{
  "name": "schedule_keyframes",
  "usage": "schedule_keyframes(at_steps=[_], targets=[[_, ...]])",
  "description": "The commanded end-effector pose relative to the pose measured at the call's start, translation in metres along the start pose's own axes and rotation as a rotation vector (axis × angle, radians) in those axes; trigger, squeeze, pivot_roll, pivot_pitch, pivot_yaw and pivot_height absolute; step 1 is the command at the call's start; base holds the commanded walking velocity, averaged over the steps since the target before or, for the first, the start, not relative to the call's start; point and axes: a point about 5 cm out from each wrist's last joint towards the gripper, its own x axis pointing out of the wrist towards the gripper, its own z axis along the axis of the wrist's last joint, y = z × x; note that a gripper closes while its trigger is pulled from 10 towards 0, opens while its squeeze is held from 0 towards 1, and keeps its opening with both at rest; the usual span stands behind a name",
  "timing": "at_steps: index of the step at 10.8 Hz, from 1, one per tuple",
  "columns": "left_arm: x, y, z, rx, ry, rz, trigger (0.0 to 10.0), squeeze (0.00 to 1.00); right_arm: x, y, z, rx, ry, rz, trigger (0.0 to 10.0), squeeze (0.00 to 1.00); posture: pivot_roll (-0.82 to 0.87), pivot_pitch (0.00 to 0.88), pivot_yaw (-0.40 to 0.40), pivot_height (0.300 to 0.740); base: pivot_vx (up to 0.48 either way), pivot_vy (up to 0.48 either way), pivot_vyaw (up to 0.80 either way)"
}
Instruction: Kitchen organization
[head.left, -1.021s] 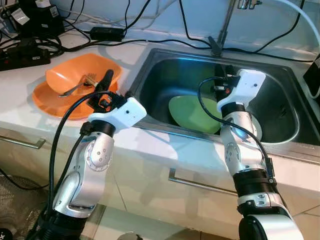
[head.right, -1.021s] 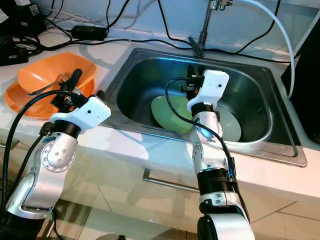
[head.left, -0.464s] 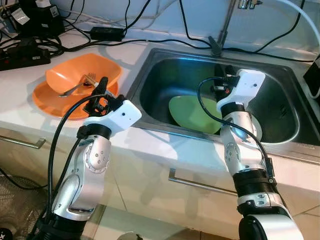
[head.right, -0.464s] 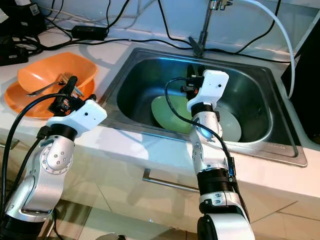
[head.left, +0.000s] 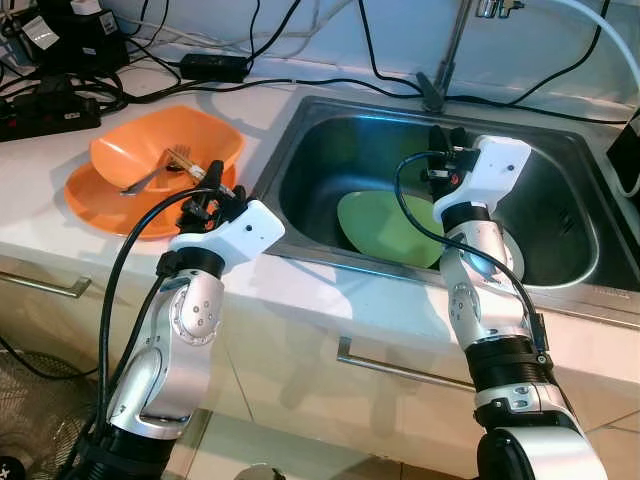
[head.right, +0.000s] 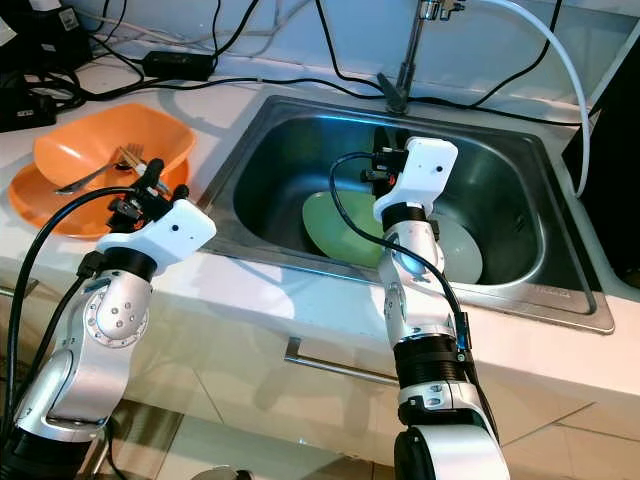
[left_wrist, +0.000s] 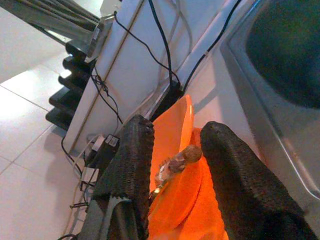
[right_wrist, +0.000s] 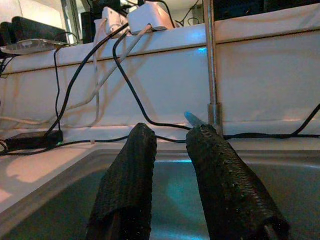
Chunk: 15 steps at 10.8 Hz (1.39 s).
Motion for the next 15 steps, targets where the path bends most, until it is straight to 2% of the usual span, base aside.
schedule_keyframes(at_steps=[1,6,8,11,13,14,15], targets=[[0.002,-0.001,0.004,-0.005,-0.015,-0.001,0.0,0.00,0.002,0.000,0.001,-0.003,-0.002,0.000,10.0,0.00,0.19,0.096,-0.030,0.740,0.000,0.000,0.00],[0.007,0.010,0.017,0.008,-0.104,0.061,0.0,0.00,0.003,0.002,0.001,-0.001,-0.001,0.011,10.0,0.00,0.19,0.077,-0.036,0.740,0.000,0.000,0.00],[0.009,0.019,0.029,0.035,-0.173,0.108,0.0,0.00,0.004,0.003,0.001,0.002,0.000,0.014,10.0,0.00,0.20,0.077,-0.038,0.740,0.000,0.000,0.00],[0.009,0.020,0.029,0.033,-0.174,0.113,0.0,0.00,0.003,0.001,0.000,0.003,0.002,0.009,10.0,0.00,0.20,0.088,-0.040,0.740,0.000,0.000,0.00],[0.013,0.033,0.051,0.088,-0.299,0.184,0.0,0.00,0.004,0.000,0.000,0.001,0.003,0.004,10.0,0.00,0.20,0.089,-0.039,0.740,0.000,0.000,0.00],[0.015,0.046,0.072,0.087,-0.411,0.242,0.0,0.00,0.004,0.000,-0.001,0.000,0.003,0.002,10.0,0.00,0.20,0.089,-0.039,0.740,0.000,0.000,0.00],[0.015,0.053,0.088,0.036,-0.493,0.268,0.0,0.00,0.004,-0.001,-0.001,-0.004,0.004,-0.001,10.0,0.00,0.20,0.089,-0.039,0.740,0.000,0.000,0.00]])
